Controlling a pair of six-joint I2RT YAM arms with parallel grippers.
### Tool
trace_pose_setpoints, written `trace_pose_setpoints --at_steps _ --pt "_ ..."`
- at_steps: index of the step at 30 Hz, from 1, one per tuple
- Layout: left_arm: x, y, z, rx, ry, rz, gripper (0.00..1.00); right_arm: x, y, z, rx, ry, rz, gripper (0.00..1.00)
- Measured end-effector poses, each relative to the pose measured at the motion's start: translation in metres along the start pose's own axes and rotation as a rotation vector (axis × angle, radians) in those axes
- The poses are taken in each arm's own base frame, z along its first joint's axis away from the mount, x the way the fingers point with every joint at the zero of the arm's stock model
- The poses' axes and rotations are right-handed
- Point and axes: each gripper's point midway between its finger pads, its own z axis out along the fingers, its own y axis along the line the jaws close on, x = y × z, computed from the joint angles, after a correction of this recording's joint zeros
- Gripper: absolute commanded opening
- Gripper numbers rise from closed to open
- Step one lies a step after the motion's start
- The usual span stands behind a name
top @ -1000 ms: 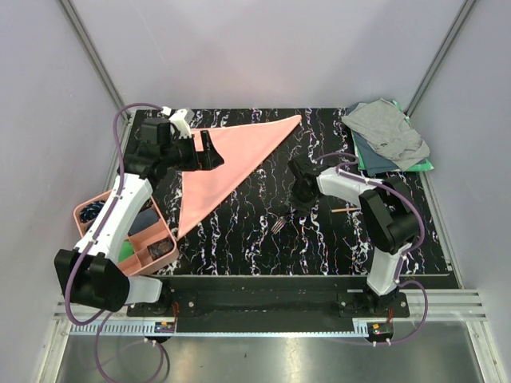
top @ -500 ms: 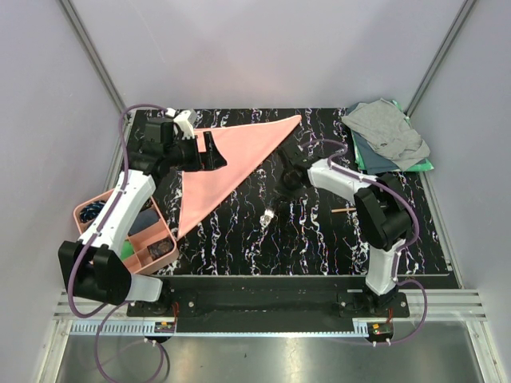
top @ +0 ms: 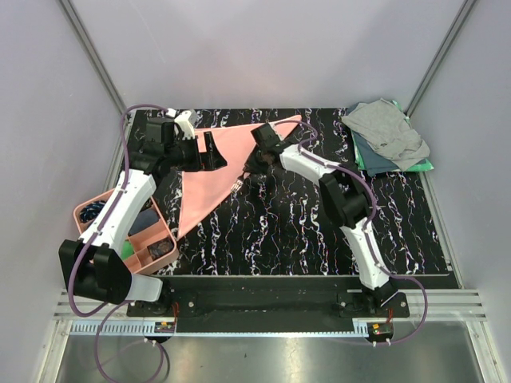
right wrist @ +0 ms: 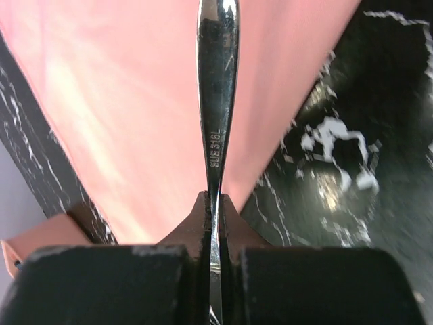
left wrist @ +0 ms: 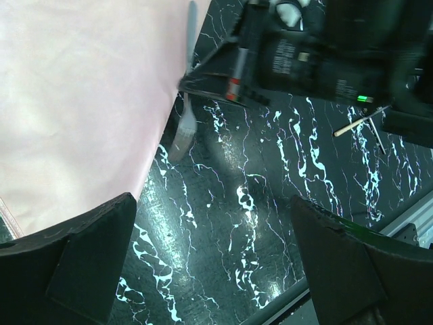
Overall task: Fold the napkin, place the utensils inside, and roll it up
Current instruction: Place the utensil onto the napkin
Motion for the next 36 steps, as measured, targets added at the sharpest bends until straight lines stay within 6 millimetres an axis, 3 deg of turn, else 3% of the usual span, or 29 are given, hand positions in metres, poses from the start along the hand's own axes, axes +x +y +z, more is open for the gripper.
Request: trace_pose_setpoints --at_steps 6,15,19,24,28,32,34,36 --pt "0.0 0.0 0.0 0.0 0.0 0.0 0.99 -0.003 0.017 0.038 -0.036 -0.014 0.064 0.0" --pt "0.0 0.0 0.0 0.001 0.001 -0.001 0.99 -0.014 0.065 0.04 -0.146 -0.056 0.124 0.0" --pt "0.0 0.0 0.0 0.001 0.001 -0.001 0.99 -0.016 0.065 0.051 -0.148 -0.064 0.153 0.0" --pt "0.0 0.0 0.0 0.001 0.001 -0.001 0.99 -0.012 0.046 0.073 -0.092 -0.074 0.178 0.0" --pt "0.0 0.0 0.0 0.001 0.001 -0.001 0.99 -0.011 0.039 0.079 -0.069 -0.082 0.193 0.01" --pt "0.0 0.0 0.0 0.002 0.001 -0.001 0.99 -0.015 0.039 0.079 -0.063 -0.102 0.201 0.31" --pt "0.0 0.0 0.0 0.002 0.001 -0.001 0.99 -0.016 0.039 0.078 -0.062 -0.105 0.203 0.41" --pt "0.0 0.0 0.0 0.002 0.001 -0.001 0.99 -0.018 0.042 0.077 -0.07 -0.109 0.202 0.43"
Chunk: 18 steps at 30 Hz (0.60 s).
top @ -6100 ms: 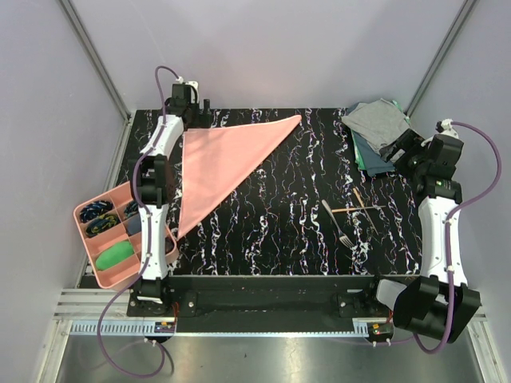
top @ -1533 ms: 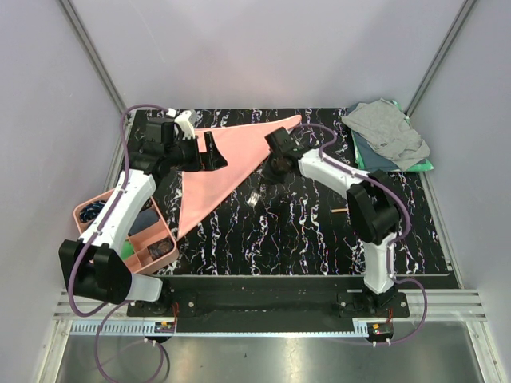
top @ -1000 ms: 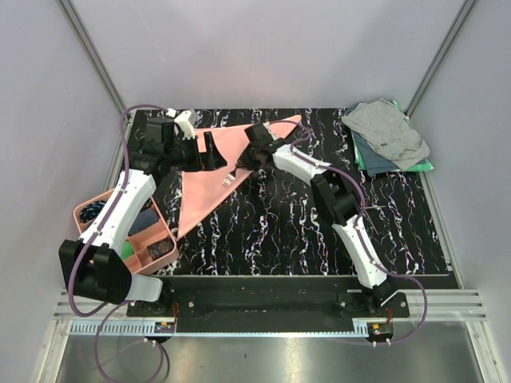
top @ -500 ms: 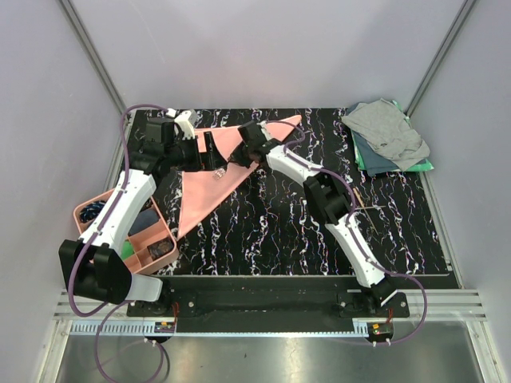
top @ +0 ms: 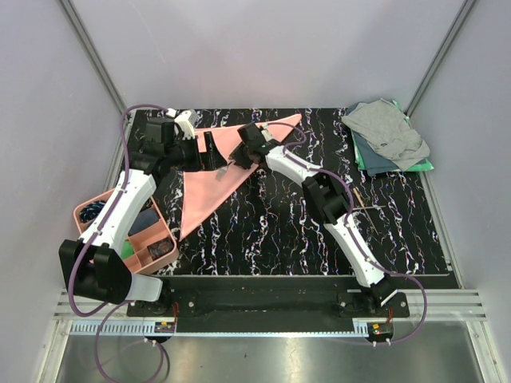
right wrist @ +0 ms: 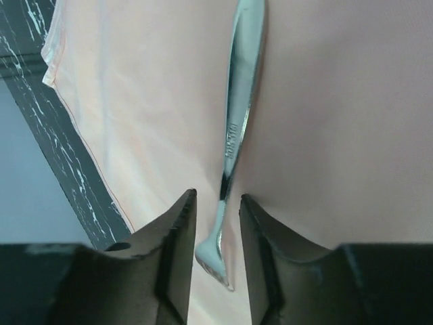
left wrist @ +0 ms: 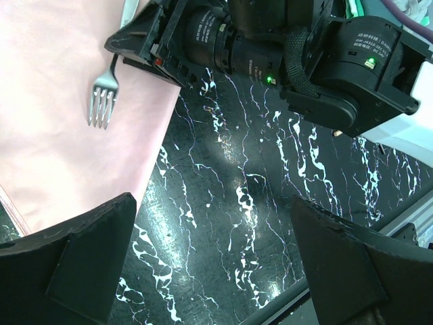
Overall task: Fold the napkin, place the utensils inside, and roll it up
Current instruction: Place the utensil onto the napkin, then grab a utensil with the right arm
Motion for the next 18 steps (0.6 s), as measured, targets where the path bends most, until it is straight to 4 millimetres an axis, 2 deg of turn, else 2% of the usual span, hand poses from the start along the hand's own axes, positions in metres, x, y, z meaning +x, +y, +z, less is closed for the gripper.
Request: trace_pose_setpoints --at_steps 8,11,14,16,18 --pt "0.0 0.0 0.0 -0.001 -0.001 0.001 0.99 -0.008 0.017 -0.01 -0.044 -0.016 -0.112 0.46" --pt "0.0 0.001 0.0 -0.003 -0.001 0.001 0.99 -0.014 0.016 -0.03 -0.032 -0.033 -0.201 0.49" --pt "0.0 0.001 0.0 -0.007 -0.002 0.001 0.99 -0.024 0.007 -0.074 0.0 -0.052 -0.27 0.5" --pt "0.0 0.001 0.0 -0.009 -0.002 0.002 0.99 -0.037 -0.003 -0.119 0.003 -0.067 -0.291 0.5" --pt "0.001 0.002 -0.001 -0.014 0.0 0.006 0.99 -0.065 -0.02 -0.17 0.006 -0.109 -0.267 0.5"
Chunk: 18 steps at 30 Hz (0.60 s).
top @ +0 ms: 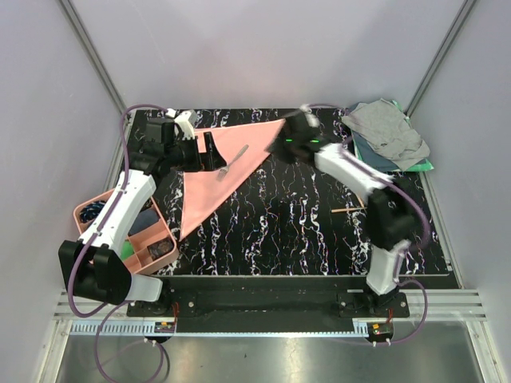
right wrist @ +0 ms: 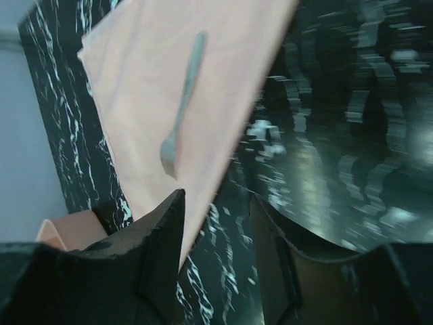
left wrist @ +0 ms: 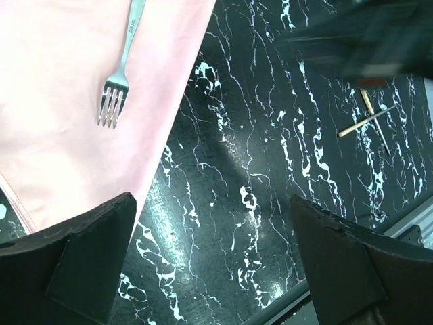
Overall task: Fold the napkin, place the utensils inside, and roll it up
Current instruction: Grab a utensil with the right arm
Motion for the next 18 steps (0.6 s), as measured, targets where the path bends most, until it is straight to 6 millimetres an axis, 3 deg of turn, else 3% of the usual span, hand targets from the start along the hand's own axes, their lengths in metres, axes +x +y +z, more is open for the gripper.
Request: trace_pose_setpoints --at_steps 3,4,6,8,9,11,13,18 --pt "0.002 -0.001 0.0 -0.013 0.005 0.011 0.99 -0.058 -0.076 -0.065 0.056 -0.106 0.121 0.5" --pt "0.003 -0.002 0.0 -0.017 0.007 0.017 0.99 -0.076 -0.115 -0.086 0.1 -0.158 0.185 0.5" --pt "0.006 -0.005 0.001 -0.018 0.017 0.031 0.99 -0.089 -0.172 -0.109 0.188 -0.225 0.276 0.5" --pt "0.008 -0.01 0.002 -0.012 0.026 0.042 0.99 -0.069 -0.209 -0.121 0.257 -0.213 0.331 0.49" --pt "0.01 -0.012 0.002 -0.009 0.031 0.047 0.99 -0.049 -0.223 -0.123 0.286 -0.181 0.35 0.49" --pt "0.012 -0.013 0.002 -0.01 0.039 0.05 0.99 -0.015 -0.241 -0.122 0.337 -0.114 0.375 0.48" --pt "0.013 -0.012 0.002 -0.014 0.042 0.048 0.99 0.005 -0.257 -0.121 0.381 -0.074 0.397 0.47" --pt "0.013 -0.013 0.002 -0.014 0.044 0.049 0.99 0.011 -0.279 -0.119 0.437 -0.062 0.447 0.45"
